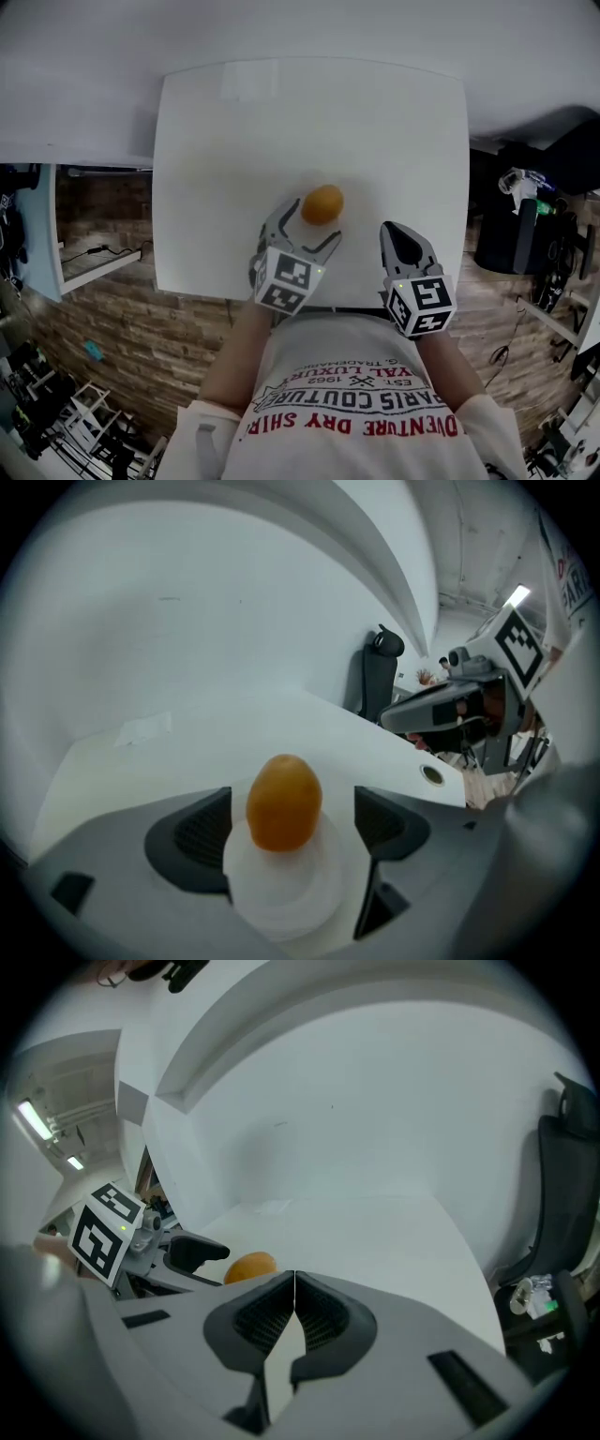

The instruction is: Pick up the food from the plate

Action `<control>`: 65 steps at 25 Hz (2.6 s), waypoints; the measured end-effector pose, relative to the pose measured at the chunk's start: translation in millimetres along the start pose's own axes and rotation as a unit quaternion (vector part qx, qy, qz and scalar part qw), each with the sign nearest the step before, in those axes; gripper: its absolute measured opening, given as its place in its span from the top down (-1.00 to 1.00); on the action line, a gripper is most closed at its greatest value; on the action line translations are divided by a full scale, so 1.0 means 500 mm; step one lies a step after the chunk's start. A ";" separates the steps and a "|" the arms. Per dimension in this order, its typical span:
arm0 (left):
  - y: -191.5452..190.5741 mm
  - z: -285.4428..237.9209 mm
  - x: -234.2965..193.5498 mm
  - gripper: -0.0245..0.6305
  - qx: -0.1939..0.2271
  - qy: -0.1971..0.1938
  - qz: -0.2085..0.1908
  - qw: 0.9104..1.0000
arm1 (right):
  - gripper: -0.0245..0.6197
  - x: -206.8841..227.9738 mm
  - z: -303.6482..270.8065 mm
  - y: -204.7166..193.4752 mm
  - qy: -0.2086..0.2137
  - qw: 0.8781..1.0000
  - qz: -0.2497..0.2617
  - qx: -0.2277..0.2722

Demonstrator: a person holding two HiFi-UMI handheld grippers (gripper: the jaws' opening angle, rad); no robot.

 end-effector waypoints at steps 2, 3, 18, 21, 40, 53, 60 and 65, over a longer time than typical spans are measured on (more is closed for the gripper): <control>-0.001 -0.017 -0.005 -0.26 -0.016 -0.003 -0.005 1.000 | 0.88 0.006 -0.011 -0.011 0.003 1.000 0.001 -0.012; 0.000 -0.026 -0.006 -0.26 -0.025 -0.009 -0.007 1.000 | 0.88 0.008 -0.016 -0.015 0.005 1.000 0.001 -0.018; -0.019 -0.102 -0.014 -0.26 -0.123 -0.053 -0.068 0.989 | 0.88 0.033 -0.045 -0.010 0.019 0.999 -0.008 -0.045; -0.024 -0.107 -0.018 -0.18 -0.135 -0.044 -0.081 0.987 | 0.88 0.037 -0.046 -0.010 0.016 0.999 -0.010 -0.045; 0.042 -0.041 -0.019 -0.16 -0.044 -0.003 -0.058 0.997 | 0.88 0.023 -0.011 0.006 0.020 0.999 -0.003 -0.029; 0.154 0.189 -0.045 -0.16 0.153 0.084 0.010 0.985 | 0.88 -0.042 0.076 0.150 0.023 0.996 0.035 0.082; 0.203 0.315 -0.066 -0.16 0.251 0.122 0.022 0.960 | 0.88 -0.066 0.119 0.222 0.007 0.988 0.063 0.142; 0.237 0.381 -0.085 -0.16 0.309 0.167 0.028 0.936 | 0.88 -0.084 0.146 0.253 -0.003 0.979 0.076 0.188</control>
Point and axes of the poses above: the fingertips, and each gripper's own axes: z backward along the fingers, x to its right, y out of its top, the point moved 5 cm from there along z, backward along the fingers
